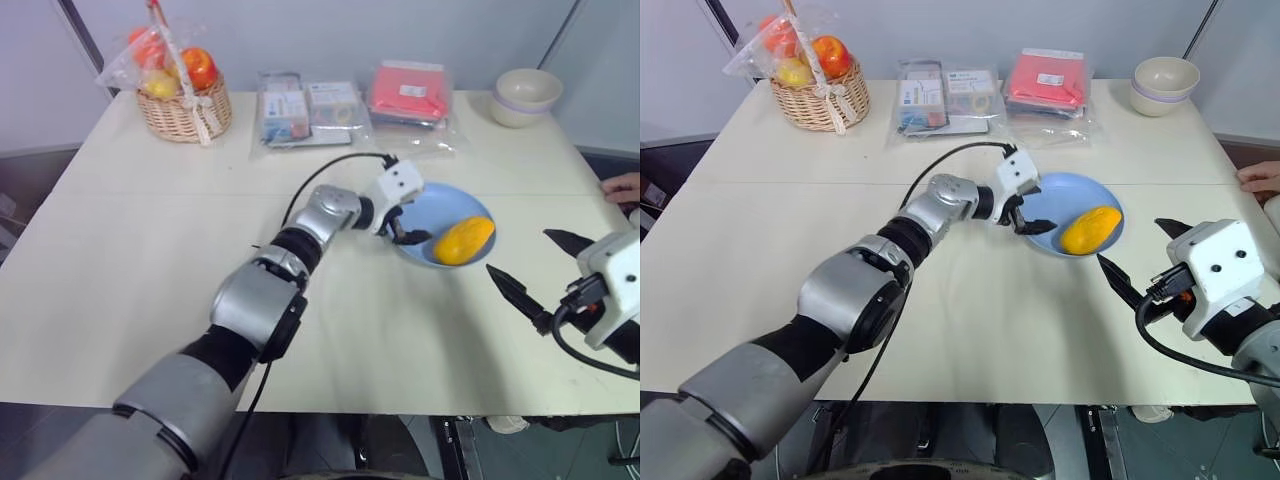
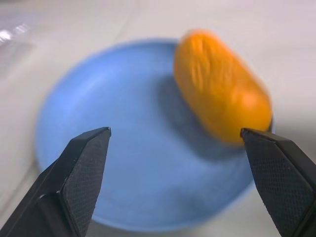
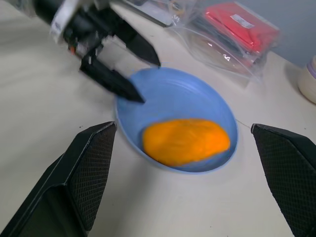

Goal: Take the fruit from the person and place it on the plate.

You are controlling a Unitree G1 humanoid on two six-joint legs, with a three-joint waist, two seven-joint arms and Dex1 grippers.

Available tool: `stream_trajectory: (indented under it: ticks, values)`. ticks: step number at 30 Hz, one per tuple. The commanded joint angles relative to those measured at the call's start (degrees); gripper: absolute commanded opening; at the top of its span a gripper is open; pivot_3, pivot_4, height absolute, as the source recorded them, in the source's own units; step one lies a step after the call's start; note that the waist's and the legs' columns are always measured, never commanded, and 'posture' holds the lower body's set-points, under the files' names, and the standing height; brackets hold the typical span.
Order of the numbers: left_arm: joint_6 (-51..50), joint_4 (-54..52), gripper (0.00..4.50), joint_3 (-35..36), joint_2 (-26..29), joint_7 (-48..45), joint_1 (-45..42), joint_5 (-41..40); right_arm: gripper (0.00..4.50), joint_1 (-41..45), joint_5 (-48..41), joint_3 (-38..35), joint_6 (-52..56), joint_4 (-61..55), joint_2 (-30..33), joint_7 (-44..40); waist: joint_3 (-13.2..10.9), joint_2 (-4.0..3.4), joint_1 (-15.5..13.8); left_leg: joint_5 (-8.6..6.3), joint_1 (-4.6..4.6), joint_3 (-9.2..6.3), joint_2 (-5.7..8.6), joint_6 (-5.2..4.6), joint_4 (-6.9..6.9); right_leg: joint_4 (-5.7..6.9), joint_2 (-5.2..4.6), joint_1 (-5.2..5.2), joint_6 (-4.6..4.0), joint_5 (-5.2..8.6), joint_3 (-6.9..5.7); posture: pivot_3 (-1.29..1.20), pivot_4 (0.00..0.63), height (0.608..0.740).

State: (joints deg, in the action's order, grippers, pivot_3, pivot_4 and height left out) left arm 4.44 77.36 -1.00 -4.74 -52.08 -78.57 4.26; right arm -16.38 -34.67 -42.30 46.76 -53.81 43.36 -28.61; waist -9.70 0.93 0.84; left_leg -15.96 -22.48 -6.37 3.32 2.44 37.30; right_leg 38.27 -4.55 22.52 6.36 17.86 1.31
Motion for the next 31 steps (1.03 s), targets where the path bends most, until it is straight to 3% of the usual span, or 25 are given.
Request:
stream_trajectory:
  ticks: [1, 6, 12, 18, 23, 31]
  values:
    - [0.2, -3.85, 4.37, 3.29, 3.9, -5.4, -1.21, -3.87, 4.5, 0.33, 0.2, -1.07, -1.26, -0.63, 1.0, -0.55, 0.01, -0.02, -0.03, 0.0, 0.01, 0.0, 0.0, 0.0, 0.0, 0.01, 0.01, -0.01, 0.0, 0.0, 0.0, 0.0, 0.15, 0.74]
    - [-5.5, -14.77, 4.37, 5.42, 11.54, -11.55, 4.18, -8.57, 4.5, 0.54, 2.49, 0.35, -3.53, 3.44, 3.58, -3.32, 0.02, -0.03, 0.08, 0.0, 0.02, 0.0, -0.01, 0.0, 0.02, 0.01, 0.0, -0.03, 0.0, 0.0, 0.0, 0.0, 0.15, 0.74]
    - [-20.67, -48.55, 4.37, 4.1, 17.35, -4.61, 19.6, -10.89, 4.5, 2.88, 3.31, 2.47, -6.28, 8.73, 5.43, -6.66, 0.02, -0.04, -0.14, 0.01, 0.02, -0.05, -0.1, 0.01, 0.08, 0.06, -0.01, -0.03, -0.01, 0.0, 0.07, 0.0, 0.15, 0.74]
    - [-42.83, -78.27, 4.37, 5.6, 26.1, -1.85, 29.59, -17.96, 4.5, 5.44, 3.46, 3.48, -7.67, 12.92, 8.35, -10.19, 0.02, -0.04, -0.17, 0.03, 0.0, -0.1, -0.11, 0.06, 0.11, 0.04, -0.01, -0.04, -0.01, 0.0, 0.08, 0.0, 0.15, 0.74]
    - [-51.67, -89.24, 4.37, 6.12, 29.94, 1.15, 32.26, -23.09, 4.5, 6.52, 4.09, 4.37, -8.52, 15.03, 9.77, -12.42, 0.05, -0.07, -0.28, 0.01, 0.06, -0.1, -0.1, 0.01, 0.15, 0.01, -0.03, -0.17, -0.01, 0.0, 0.07, 0.0, 0.15, 0.74]
    - [-58.0, -97.01, 4.37, 5.99, 32.3, 5.29, 36.4, -28.87, 4.5, 9.47, 5.16, 6.57, -9.41, 17.37, 11.14, -13.68, 0.04, -0.07, -0.15, 0.01, 0.07, -0.09, -0.12, 0.02, 0.14, 0.02, -0.01, -0.14, -0.01, 0.0, 0.07, 0.0, 0.15, 0.74]
